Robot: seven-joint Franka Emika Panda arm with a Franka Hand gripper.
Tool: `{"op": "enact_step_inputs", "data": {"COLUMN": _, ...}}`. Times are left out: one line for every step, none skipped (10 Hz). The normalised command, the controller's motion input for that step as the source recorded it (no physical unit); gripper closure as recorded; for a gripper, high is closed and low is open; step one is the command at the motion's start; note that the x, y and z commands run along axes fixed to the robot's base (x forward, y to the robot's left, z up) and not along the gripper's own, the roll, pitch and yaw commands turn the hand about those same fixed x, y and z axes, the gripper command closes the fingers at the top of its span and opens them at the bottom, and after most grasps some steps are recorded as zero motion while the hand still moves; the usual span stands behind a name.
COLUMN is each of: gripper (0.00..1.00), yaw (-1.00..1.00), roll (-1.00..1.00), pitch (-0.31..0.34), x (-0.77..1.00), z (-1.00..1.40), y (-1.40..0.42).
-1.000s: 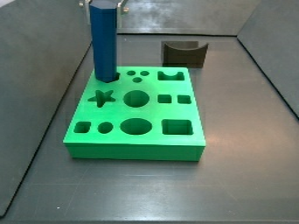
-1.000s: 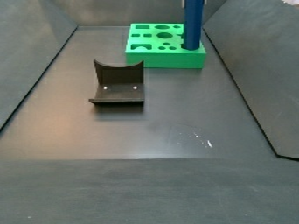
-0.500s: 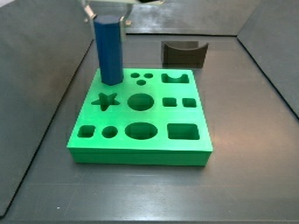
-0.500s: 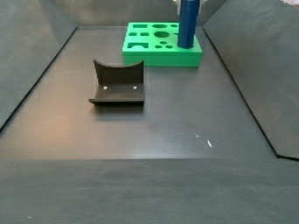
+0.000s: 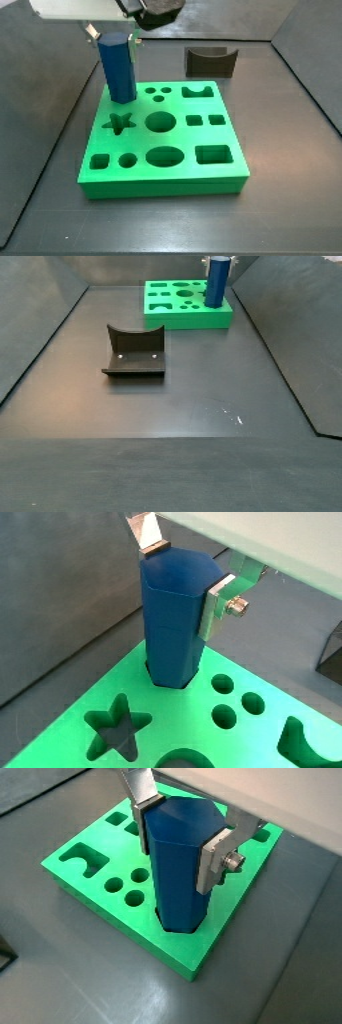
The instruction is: Insert the hexagon object.
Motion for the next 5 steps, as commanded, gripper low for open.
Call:
{"op": "enact_step_inputs", "data": {"gripper": 1.00, "yaw": 0.00, "roll": 0.03, "pitch": 0.007, "x": 0.17, "z": -0.37, "y": 0.00}}
{"op": "enact_step_inputs", "data": {"gripper": 1.00, "yaw": 0.00, "roll": 0.00, "pitch": 0.000, "x": 0.06, "z": -0.43, "y": 0.00}}
{"op": "enact_step_inputs", "data": {"gripper": 1.00, "yaw": 0.00, "roll": 0.00, "pitch": 0.000, "x": 0.07, "z": -0.36, "y": 0.00}}
{"op": "enact_step_inputs", "data": {"gripper": 1.00, "yaw": 0.00, "roll": -0.04, "pitch": -0.031, "x": 0.00, "z": -0.08, "y": 0.00}}
{"op": "enact_step_inputs", "data": {"gripper": 1.00, "yaw": 0.00, "roll": 0.00, "pitch": 0.000, "x": 0.00, "z": 0.00, "y": 0.00}}
